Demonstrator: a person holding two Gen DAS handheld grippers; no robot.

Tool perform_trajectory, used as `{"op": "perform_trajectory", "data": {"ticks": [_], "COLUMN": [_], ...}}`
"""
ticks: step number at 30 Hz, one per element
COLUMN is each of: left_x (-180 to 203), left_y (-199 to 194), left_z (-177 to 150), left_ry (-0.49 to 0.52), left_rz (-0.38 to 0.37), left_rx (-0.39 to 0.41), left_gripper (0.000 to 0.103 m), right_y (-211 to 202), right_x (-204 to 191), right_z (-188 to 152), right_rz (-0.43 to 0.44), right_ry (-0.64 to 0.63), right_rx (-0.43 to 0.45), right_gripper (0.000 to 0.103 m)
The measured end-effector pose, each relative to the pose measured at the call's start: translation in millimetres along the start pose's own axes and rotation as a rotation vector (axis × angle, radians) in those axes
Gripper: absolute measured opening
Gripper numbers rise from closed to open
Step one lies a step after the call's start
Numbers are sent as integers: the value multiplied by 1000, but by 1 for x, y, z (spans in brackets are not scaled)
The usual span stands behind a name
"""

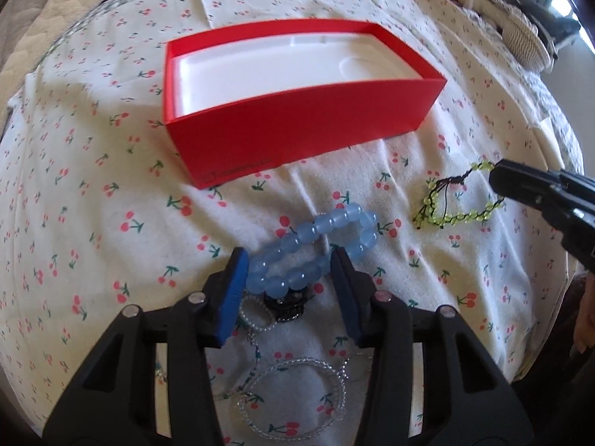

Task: Organize jewelry
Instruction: 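Lift and carry both held bracelets over the red box with both grippers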

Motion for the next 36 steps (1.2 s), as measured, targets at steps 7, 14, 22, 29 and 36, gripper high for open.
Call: {"op": "perform_trajectory", "data": {"ticks": [7, 14, 22, 29, 36], "left_x": [-4, -6, -10, -11, -6], "left_y": [5, 4, -12, -45, -78], "left_z": [-7, -13, -16, -13, 8], "left_ry": [12, 9, -10, -9, -4], "left_rz": [-30, -25, -34, -50, -57], "left_rx": [-44, -37, -4, 86, 178], "left_gripper": [35, 32, 13, 13, 13], "right_y": [0, 1, 0, -5, -19], "right_x": [4, 3, 5, 0, -13], "right_z": [0, 0, 2, 4, 14], "right_rz": [3, 7, 3, 12, 37], "right_ry": [16, 17, 29, 17, -26], "right_rx": [-3, -3, -1, 14, 49], "right_gripper": [9, 9, 9, 9, 9]}}
Point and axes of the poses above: each gripper's, at about its wrist camera, not at the fingertips, and y roughly the way its jaws point, x to its right, z to its top, the point moved 5 cm from there along y, roughly the way its jaws point, and after that the axes turned 9 degrees about y, right-handed, at the moved point
